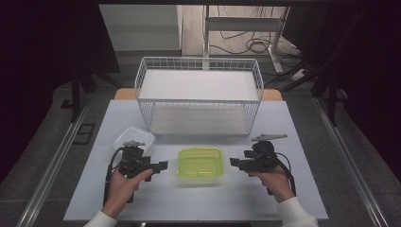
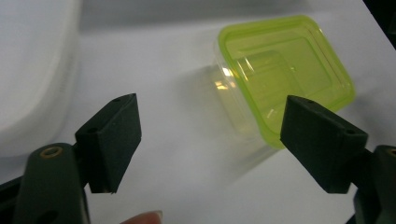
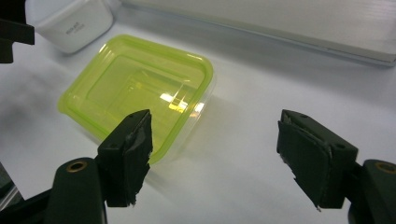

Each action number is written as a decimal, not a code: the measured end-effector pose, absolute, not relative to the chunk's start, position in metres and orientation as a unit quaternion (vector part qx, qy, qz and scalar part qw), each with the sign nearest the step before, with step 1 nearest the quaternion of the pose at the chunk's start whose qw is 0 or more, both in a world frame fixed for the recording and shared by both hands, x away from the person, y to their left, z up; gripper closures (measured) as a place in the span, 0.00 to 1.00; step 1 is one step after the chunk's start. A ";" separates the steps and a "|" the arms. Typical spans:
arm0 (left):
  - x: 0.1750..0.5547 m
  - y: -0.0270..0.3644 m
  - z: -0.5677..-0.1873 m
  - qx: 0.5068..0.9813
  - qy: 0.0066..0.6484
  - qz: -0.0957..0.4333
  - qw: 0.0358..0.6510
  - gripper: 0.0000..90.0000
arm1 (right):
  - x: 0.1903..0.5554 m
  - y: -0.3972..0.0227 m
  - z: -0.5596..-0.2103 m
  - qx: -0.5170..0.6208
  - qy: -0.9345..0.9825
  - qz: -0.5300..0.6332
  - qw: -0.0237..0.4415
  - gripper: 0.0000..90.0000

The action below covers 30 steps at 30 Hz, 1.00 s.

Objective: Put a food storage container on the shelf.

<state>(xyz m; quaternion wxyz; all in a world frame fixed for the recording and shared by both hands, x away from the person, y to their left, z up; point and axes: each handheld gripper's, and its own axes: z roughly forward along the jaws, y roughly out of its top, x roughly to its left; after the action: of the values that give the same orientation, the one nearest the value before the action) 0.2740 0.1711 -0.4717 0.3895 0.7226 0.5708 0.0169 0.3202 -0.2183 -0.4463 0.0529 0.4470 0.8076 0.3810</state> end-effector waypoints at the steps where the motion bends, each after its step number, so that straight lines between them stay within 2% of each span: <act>1: 0.275 0.168 -0.472 0.724 0.571 0.007 0.388 0.23 | 0.320 -0.218 -0.446 0.447 0.808 0.381 0.053 0.30; 16: 0.307 0.134 -0.486 0.724 0.578 -0.042 0.376 0.38 | 0.321 -0.205 -0.451 0.440 0.816 0.370 0.052 0.31; 30: 0.316 0.132 -0.498 0.721 0.579 -0.070 0.374 0.52 | 0.326 -0.197 -0.460 0.447 0.815 0.367 0.036 0.32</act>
<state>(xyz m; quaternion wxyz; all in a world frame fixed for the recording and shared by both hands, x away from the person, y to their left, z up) 0.3160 0.1325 -0.4977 0.3739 0.7211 0.5790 -0.0704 0.3264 -0.1971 -0.4602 0.0358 0.4468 0.8149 0.3674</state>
